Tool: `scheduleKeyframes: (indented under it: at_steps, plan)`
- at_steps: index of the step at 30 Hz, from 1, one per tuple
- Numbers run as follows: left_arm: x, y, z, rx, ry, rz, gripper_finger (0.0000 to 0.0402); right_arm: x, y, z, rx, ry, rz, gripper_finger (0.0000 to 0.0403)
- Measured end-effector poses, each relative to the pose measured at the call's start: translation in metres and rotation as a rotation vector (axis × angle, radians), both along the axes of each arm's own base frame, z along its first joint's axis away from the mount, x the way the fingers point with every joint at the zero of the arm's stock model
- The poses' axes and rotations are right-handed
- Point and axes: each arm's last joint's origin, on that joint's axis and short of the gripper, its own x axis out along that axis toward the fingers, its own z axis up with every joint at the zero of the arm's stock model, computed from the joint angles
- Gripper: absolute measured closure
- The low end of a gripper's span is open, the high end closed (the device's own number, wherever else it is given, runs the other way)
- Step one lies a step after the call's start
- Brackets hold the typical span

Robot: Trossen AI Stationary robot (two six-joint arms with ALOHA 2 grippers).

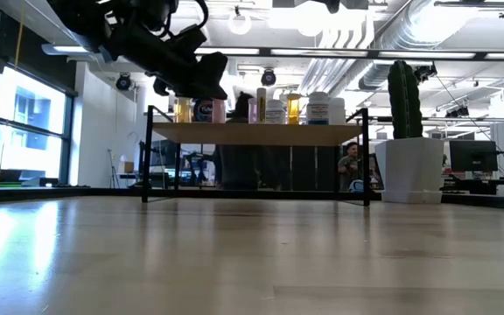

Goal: Pick and place medicine bottles onto shelf by color
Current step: Adjust the red pill bottle on the shelf

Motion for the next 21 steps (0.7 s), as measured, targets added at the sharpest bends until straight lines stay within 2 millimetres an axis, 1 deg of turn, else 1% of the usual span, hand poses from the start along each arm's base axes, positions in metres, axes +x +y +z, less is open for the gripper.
scheduleKeyframes:
  at_steps: [9,17,21]
  plan:
    - [0.000,0.000,0.000,-0.005,-0.012,0.002,0.0213,0.000,0.000,0.000,0.000,0.000,0.000,0.0158]
    - [0.003,-0.006,0.002,0.001,-0.021,-0.017,0.0211,0.000,0.000,0.000,0.000,0.000,0.000,0.0158]
    - [0.009,-0.009,0.012,0.022,-0.038,-0.030,0.0209,0.000,0.000,0.000,0.000,0.000,0.000,0.0158]
